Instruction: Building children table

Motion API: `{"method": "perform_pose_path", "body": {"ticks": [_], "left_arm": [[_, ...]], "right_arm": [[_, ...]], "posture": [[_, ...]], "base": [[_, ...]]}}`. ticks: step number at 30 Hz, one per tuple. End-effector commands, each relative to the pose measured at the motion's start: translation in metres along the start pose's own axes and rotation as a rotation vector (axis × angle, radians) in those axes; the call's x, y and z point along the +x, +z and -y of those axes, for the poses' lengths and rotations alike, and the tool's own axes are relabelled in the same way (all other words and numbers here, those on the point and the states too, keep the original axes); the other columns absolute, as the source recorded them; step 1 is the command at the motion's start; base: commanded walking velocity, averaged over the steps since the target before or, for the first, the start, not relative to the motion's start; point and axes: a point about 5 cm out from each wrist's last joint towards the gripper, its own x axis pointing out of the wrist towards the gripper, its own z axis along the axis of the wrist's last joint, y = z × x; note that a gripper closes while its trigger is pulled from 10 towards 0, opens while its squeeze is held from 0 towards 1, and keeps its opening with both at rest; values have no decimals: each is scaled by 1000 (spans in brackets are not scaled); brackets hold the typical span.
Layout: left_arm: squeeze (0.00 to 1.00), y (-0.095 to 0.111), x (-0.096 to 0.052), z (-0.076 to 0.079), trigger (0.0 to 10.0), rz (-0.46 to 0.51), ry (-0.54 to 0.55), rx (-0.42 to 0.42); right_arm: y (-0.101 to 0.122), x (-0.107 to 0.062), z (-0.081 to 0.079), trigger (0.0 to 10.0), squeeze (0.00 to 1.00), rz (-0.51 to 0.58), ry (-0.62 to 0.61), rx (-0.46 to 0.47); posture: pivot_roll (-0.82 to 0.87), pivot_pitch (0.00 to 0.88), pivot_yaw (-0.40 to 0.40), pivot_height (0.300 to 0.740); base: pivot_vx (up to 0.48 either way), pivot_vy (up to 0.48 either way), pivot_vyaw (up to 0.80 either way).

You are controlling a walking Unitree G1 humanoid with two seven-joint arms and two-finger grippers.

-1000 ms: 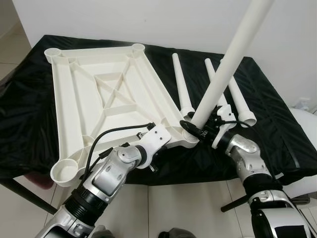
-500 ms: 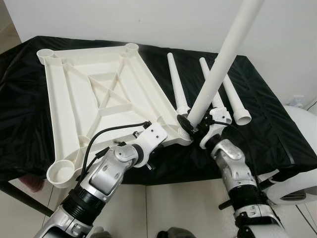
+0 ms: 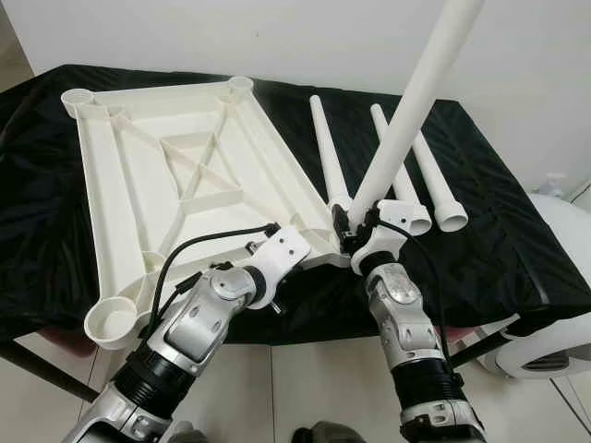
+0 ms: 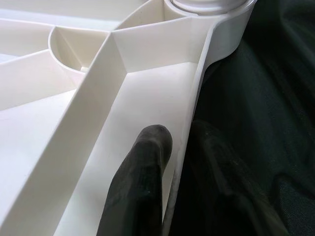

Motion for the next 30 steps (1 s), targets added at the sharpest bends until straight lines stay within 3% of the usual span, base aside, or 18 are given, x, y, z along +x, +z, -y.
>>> {"method": "perform_pose_path", "body": {"ticks": [1,5,6,14,15,16,19,21,24,29,30], "left_arm": [[0,-2,5,22,10000,-7,-118,-5],[0,-2,6,23,10000,-6,-120,-5],[0,-2,6,23,10000,-6,-120,-5],[0,-2,5,24,10000,-7,-121,-4],[0,-2,5,24,10000,-7,-121,-4],[0,-2,5,24,10000,-7,-121,-4],[0,-2,6,24,10000,-7,-122,-2],[0,-2,6,24,10000,-7,-122,-2],[0,-1,7,24,10000,-5,-126,2],[0,-1,7,24,10000,-4,-130,6],[0,-1,8,24,10000,-3,-135,9]], "right_arm": [[10,1,12,10000,0,30,-94,-3],[9,0,15,10000,0,20,-94,-1],[10,-1,19,10000,1000,24,-71,14],[13,-8,28,10000,1000,42,48,5],[12,-9,30,10000,43,33,88,2],[12,-9,30,10000,43,33,88,2],[12,-13,34,10000,0,12,245,-6],[12,-13,34,10000,0,12,245,-6],[7,-15,42,10000,0,-27,417,-23],[3,-15,47,10000,0,-43,494,-30],[0,-11,50,10000,0,-56,558,-36]], "posture": [[7,14,-95,740],[4,15,-96,740],[3,15,-97,740],[-1,13,-96,740],[-2,10,-97,740],[-2,10,-97,740],[-5,5,-96,740],[-5,5,-96,740],[-12,0,-89,740],[-12,0,-87,740],[-13,0,-83,740]], "base": [[0,0,0],[0,0,0],[0,0,0],[0,0,0],[0,0,0],[0,0,0],[0,0,0],[0,0,0],[0,0,0],[0,0,0],[0,0,0]]}}
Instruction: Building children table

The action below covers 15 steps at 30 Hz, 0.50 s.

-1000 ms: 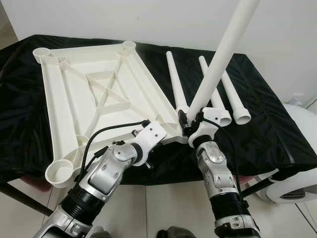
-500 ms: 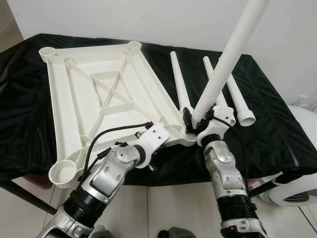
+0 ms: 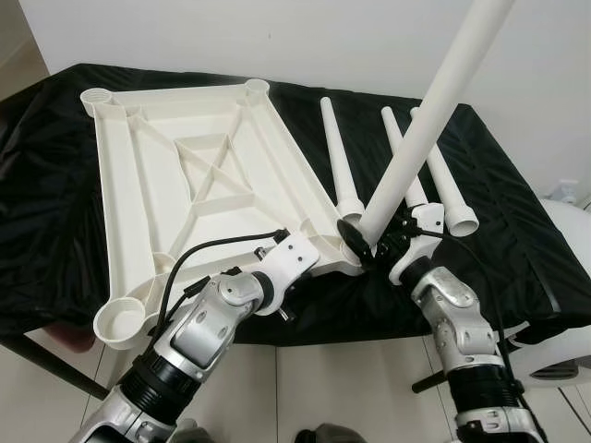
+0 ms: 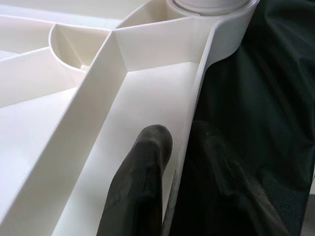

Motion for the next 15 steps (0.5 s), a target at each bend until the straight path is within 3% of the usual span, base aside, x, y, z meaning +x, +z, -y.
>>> {"method": "perform_pose_path", "body": {"ticks": [1,14,15], "left_arm": [[0,-2,6,14,10000,-11,-99,3],[0,-1,5,11,10000,-11,-87,2],[0,-1,5,10,10000,-10,-85,1]], "right_arm": [[1,1,4,10000,0,0,43,-13],[4,15,26,10000,0,-29,142,-60],[5,16,28,9569,0,-29,145,-64]], "posture": [[-13,0,-83,740],[1,0,-88,740],[1,0,-88,740]], "base": [[0,0,0],[0,0,0],[0,0,0]]}}
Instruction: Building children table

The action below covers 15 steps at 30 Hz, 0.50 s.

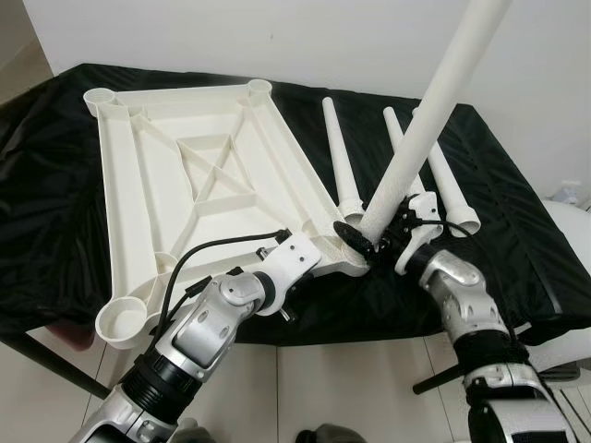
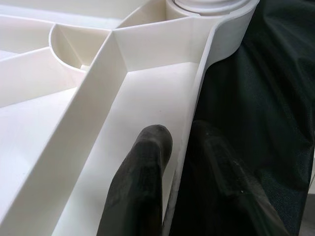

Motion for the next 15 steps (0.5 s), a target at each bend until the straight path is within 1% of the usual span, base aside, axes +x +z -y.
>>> {"method": "perform_pose_path", "body": {"ticks": [1,3,4,15], "left_arm": [[0,-2,4,9,10000,-12,-78,-1],[0,-2,4,9,10000,-13,-76,-2],[0,-2,4,9,10000,-12,-76,-1],[0,-2,4,8,10000,-10,-75,0]], "right_arm": [[0,-3,5,6627,0,-6,3,-8],[0,-3,5,6627,0,-6,5,-8],[-1,-4,6,0,0,-6,13,3],[-9,-11,5,0,0,-12,14,13]], "posture": [[1,0,-88,740],[1,0,-88,740],[2,1,-88,740],[-2,1,-85,740]], "base": [[0,0,0],[0,0,0],[0,0,0],[0,0,0]]}}
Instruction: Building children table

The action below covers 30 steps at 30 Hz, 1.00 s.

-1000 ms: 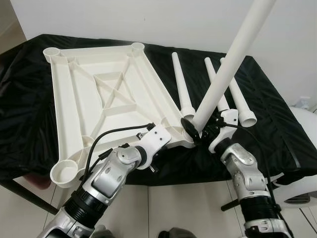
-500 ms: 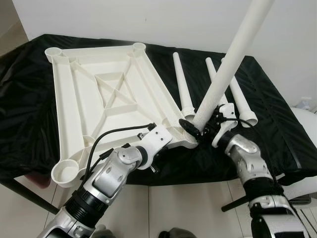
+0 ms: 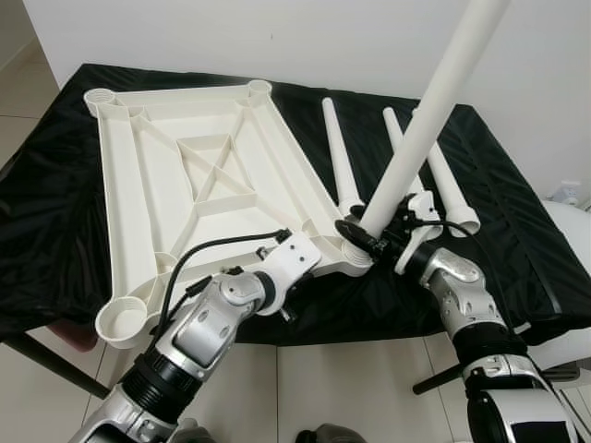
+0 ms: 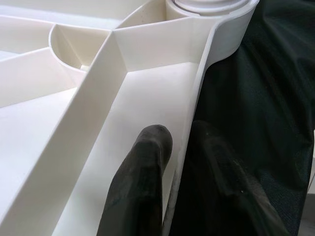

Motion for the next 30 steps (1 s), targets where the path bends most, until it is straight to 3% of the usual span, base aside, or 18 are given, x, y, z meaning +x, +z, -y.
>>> {"method": "perform_pose_path", "body": {"ticks": [1,2,3,14,30], "left_arm": [[0,-2,3,8,10000,-10,-74,1],[0,-2,3,8,10000,-10,-74,1],[0,-2,3,8,10000,-11,-73,1],[0,-4,1,10,10000,-18,-79,1],[0,-4,1,10,10000,-10,-69,-8]], "right_arm": [[-6,-10,6,0,0,-25,-43,19],[-6,-10,6,0,0,-25,-43,19],[-7,-11,5,9843,0,-24,-49,17],[3,5,-19,10000,0,93,-168,38],[11,15,-18,10000,0,117,-523,19]], "posture": [[-2,1,-85,740],[-2,1,-85,740],[-2,2,-85,740],[0,9,-83,740],[12,5,-99,740]], "base": [[0,0,0],[0,0,0],[0,0,0],[0,0,0],[0,0,0]]}}
